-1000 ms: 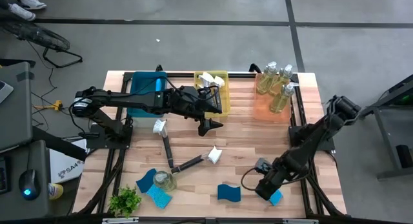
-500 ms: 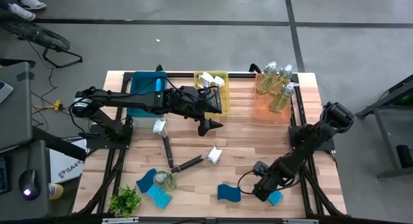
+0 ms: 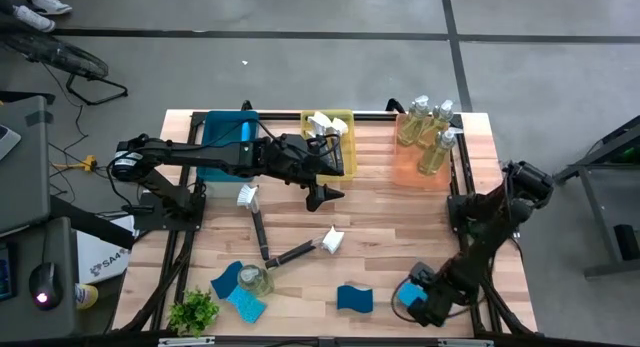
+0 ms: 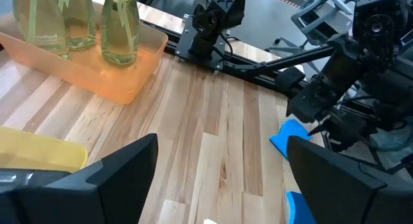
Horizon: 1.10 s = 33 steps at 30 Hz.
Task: Pick & Place Kitchen Sink Supplies
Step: Put the blue dishwashing sponge into the blue bin
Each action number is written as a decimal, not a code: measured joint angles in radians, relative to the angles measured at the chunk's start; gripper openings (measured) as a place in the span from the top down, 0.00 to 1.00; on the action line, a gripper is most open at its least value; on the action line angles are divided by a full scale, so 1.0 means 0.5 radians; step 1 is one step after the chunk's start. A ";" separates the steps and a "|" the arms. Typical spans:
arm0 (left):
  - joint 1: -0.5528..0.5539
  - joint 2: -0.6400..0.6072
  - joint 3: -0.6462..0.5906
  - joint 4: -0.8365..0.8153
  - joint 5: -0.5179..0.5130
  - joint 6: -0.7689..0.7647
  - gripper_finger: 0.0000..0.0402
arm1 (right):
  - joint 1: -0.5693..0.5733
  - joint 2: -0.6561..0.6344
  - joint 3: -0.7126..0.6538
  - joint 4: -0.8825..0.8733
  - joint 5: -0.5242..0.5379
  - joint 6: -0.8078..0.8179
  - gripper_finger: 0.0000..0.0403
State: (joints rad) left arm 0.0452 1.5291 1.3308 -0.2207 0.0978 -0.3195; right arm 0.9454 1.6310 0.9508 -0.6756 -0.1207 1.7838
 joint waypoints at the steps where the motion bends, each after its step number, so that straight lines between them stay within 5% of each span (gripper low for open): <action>1: 0.001 0.000 0.000 0.000 0.000 0.000 0.16 | 0.033 0.000 0.000 0.000 0.019 0.051 0.27; 18: 0.000 0.000 0.000 0.001 0.000 0.000 0.16 | 0.165 0.069 0.000 -0.002 0.100 0.356 0.28; 33: 0.000 0.000 0.000 0.002 0.001 -0.001 0.16 | 0.165 0.105 0.000 0.036 0.079 0.396 0.54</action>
State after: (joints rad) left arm 0.0452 1.5291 1.3308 -0.2199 0.0982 -0.3199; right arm 1.0279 1.6833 0.9508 -0.6575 -0.0811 1.9820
